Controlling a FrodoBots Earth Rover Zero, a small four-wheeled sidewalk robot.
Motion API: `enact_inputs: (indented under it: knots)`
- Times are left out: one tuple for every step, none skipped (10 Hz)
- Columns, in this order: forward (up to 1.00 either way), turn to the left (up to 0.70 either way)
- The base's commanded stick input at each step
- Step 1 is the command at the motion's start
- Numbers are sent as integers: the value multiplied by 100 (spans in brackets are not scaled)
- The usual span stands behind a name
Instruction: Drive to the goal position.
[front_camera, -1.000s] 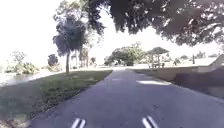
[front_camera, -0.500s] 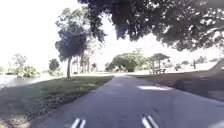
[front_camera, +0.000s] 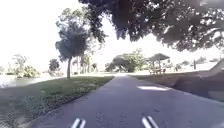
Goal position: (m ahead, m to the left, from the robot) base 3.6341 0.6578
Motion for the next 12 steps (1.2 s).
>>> enact_inputs:
  knots:
    - [85, 0]
    - [85, 0]
    - [85, 0]
    - [85, 0]
    - [85, 0]
    - [85, 0]
    - [85, 0]
    - [85, 0]
    - [85, 0]
    - [85, 0]
    - [85, 0]
    - [85, 0]
